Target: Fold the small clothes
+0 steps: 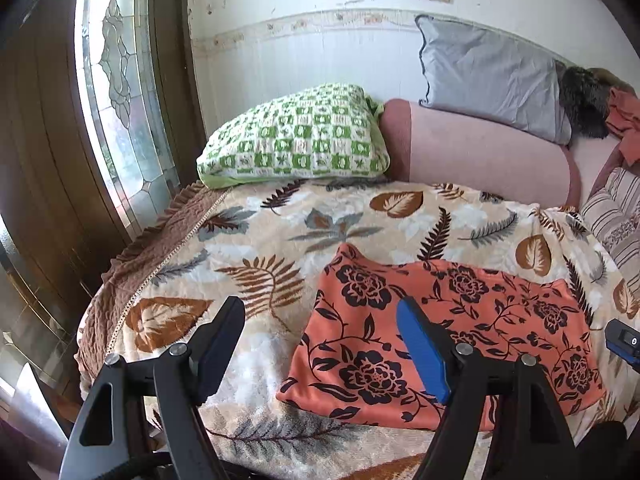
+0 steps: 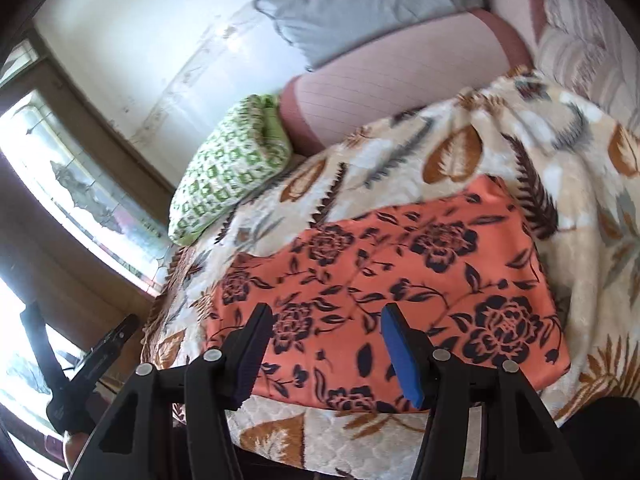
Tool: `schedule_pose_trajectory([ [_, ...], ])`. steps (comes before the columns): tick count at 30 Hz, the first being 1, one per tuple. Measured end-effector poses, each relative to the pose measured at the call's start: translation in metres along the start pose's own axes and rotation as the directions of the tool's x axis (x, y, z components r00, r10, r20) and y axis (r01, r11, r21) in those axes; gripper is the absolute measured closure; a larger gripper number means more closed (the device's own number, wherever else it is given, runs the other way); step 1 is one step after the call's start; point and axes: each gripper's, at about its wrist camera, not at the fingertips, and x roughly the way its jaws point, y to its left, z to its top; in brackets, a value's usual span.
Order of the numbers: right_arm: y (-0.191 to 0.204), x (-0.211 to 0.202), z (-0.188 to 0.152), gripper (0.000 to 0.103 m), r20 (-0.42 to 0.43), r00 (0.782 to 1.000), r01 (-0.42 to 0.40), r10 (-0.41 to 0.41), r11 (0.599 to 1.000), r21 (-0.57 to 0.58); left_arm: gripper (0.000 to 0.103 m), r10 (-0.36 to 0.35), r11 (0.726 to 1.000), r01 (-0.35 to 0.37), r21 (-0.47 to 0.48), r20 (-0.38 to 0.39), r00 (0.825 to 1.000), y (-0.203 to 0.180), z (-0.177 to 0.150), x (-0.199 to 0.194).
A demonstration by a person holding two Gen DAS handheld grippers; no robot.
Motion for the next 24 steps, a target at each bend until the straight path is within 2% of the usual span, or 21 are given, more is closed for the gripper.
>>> schedule_pose_trajectory([
  [6, 0.021, -0.011, -0.003, 0.043, 0.048, 0.998, 0.043, -0.039, 0.997, -0.067, 0.024, -0.006, 1.0, 0.006, -0.007, 0.021, 1.0, 0.003, 0.001, -0.014],
  [12, 0.043, -0.024, -0.004, 0.043, 0.127, 0.986, 0.126, -0.108, 0.981, -0.149, 0.023, -0.009, 1.0, 0.009, -0.004, 0.045, 0.999, 0.004, 0.004, -0.029],
  [24, 0.082, -0.063, -0.002, 0.042, 0.266, 0.96, 0.158, -0.088, 0.955, -0.251, 0.022, -0.014, 1.0, 0.014, 0.002, 0.117, 0.993, 0.006, 0.016, -0.06],
])
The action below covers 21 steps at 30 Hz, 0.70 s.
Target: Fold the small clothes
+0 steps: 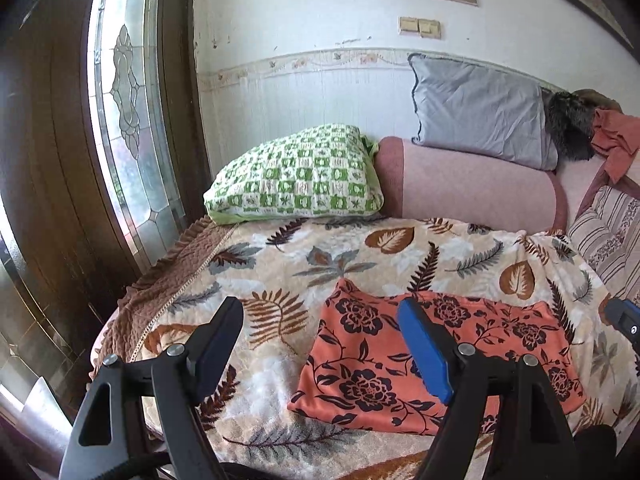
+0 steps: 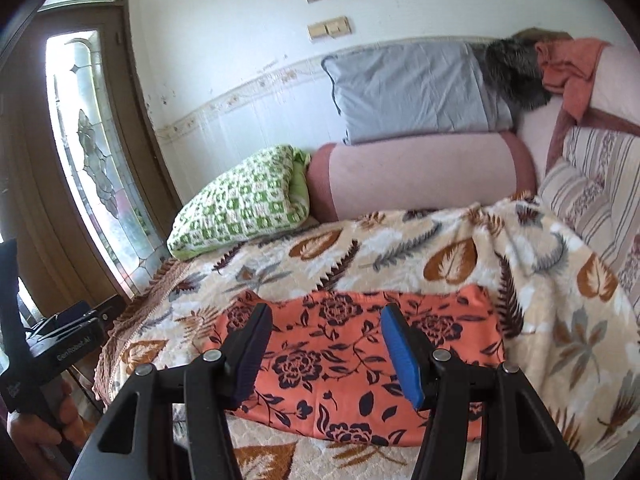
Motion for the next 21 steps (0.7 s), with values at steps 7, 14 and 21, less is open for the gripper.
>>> schedule_pose_trajectory([
  [7, 0.002, -0.028, 0.014, 0.04, 0.093, 0.995, 0.023, -0.022, 1.0, -0.006, 0.02, -0.021, 1.0, 0.021, 0.012, 0.044, 0.999, -0.006, 0.008, -0.018],
  [14, 0.002, -0.04, 0.019, 0.039, 0.125, 0.992, 0.031, -0.032, 0.999, 0.008, 0.019, -0.026, 0.999, 0.024, 0.027, 0.069, 0.997, -0.008, 0.013, -0.032],
  [21, 0.004, -0.04, 0.017, 0.039, 0.125, 0.992, 0.027, -0.028, 1.0, 0.003, 0.019, -0.018, 0.999, 0.016, 0.028, 0.079, 0.997, -0.006, 0.016, -0.037],
])
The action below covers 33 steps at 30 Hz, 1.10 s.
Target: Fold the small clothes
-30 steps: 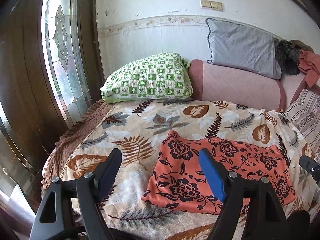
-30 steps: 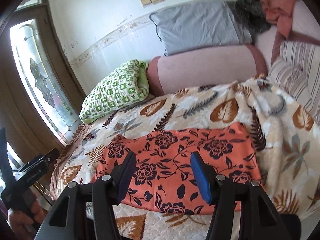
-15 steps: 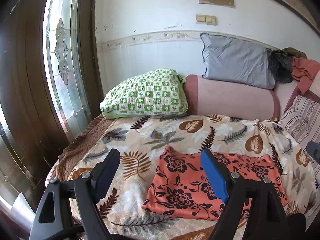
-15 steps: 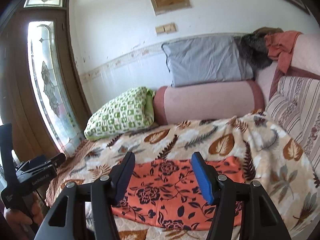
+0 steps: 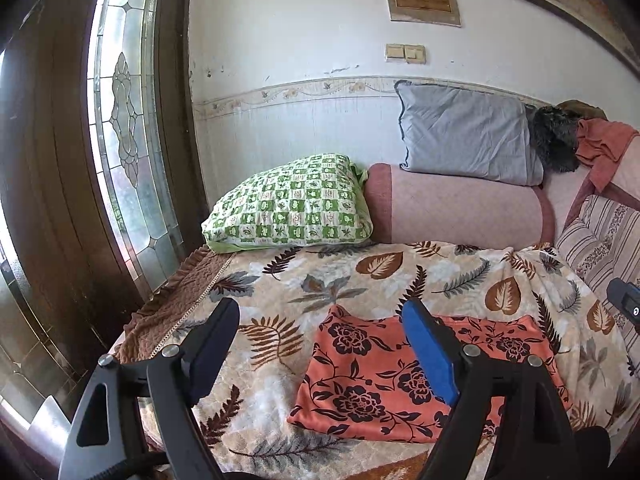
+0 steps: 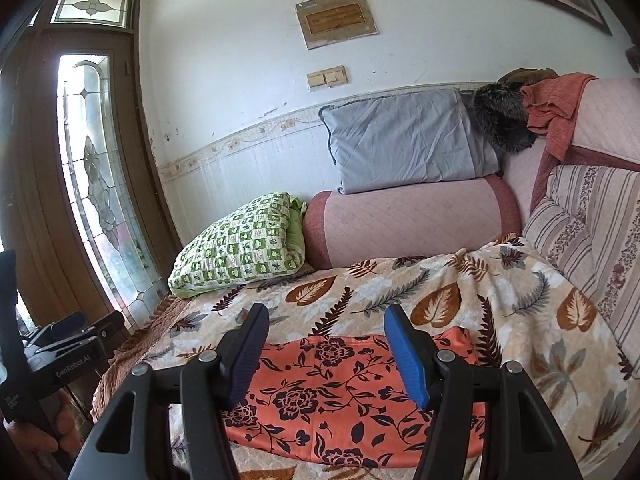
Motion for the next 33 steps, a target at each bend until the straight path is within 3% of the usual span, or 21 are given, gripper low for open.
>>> schedule_pose_trajectory([
  [33, -0.02, 0.03, -0.016, 0.039, -0.081, 0.996, 0.051, -0.048, 0.998, 0.042, 0.019, 0.016, 1.0, -0.015, 0.018, -0.071, 0.997, -0.001, -0.009, 0.026],
])
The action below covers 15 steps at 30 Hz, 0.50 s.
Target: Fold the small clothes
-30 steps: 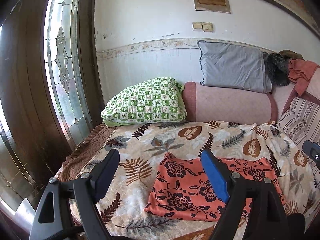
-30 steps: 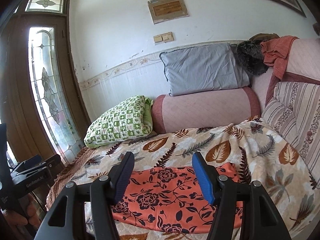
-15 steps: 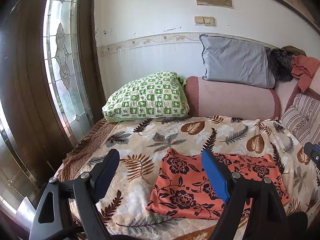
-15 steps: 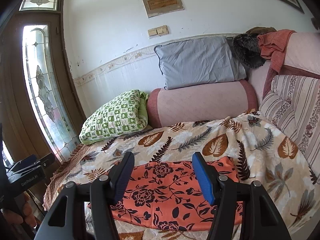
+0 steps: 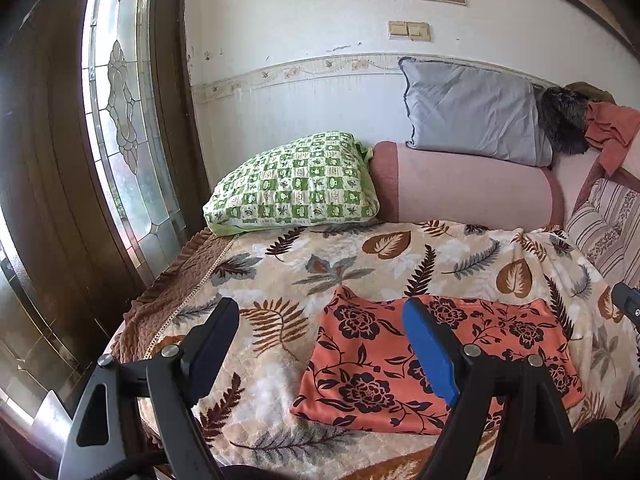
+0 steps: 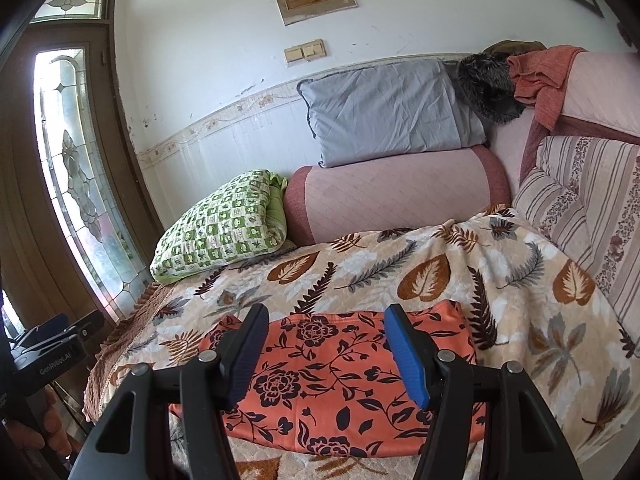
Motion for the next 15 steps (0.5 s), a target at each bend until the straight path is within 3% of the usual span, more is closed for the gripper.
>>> schedule_pose_trajectory([
  [9, -0.002, 0.006, -0.002, 0.039, -0.017, 1.0, 0.0, 0.0, 1.0, 0.003, 0.019, -0.01, 1.0, 0.01, 0.017, -0.014, 1.0, -0.007, -0.003, 0.007],
  [15, -0.012, 0.022, -0.008, 0.039, -0.073, 0.997, 0.033, -0.032, 0.999, 0.006, 0.017, -0.032, 0.999, 0.033, 0.024, -0.046, 0.998, -0.01, -0.008, 0.023],
])
